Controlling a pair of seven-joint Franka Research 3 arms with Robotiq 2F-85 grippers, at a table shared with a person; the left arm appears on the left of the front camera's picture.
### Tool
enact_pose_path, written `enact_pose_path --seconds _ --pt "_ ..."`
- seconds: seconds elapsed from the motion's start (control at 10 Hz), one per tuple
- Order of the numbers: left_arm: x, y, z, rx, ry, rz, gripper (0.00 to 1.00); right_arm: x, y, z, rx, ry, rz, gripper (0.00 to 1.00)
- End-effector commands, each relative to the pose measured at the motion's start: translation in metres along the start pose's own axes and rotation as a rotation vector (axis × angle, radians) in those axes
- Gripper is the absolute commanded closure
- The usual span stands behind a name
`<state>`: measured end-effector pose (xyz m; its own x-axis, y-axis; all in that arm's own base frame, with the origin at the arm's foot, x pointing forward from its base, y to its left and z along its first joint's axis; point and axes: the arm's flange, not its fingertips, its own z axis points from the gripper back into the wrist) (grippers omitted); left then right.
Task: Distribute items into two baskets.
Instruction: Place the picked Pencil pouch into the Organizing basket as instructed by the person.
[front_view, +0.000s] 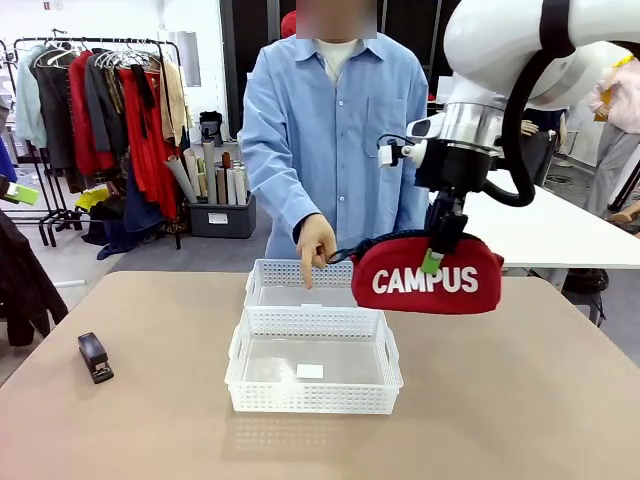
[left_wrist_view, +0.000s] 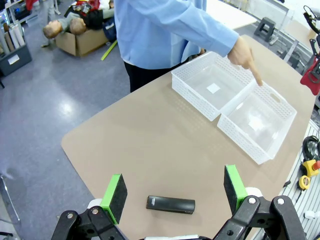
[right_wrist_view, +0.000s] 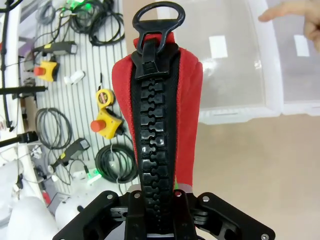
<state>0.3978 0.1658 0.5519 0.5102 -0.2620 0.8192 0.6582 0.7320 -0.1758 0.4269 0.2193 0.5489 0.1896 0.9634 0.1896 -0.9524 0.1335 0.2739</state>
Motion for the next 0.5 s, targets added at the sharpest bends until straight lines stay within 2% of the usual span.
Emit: enact_pose_path --seconds 0.0,0.4 --pt "0.0 0.0 0.0 -0.01 -0.02 -0.005 0.0 0.015 0.006 -0.013 -0.05 -0.039 -0.034 1.0" --pt "0.0 0.0 0.0 -0.01 -0.02 -0.005 0.0 0.058 0.0 -0.042 -0.057 -0.051 0.01 1.0"
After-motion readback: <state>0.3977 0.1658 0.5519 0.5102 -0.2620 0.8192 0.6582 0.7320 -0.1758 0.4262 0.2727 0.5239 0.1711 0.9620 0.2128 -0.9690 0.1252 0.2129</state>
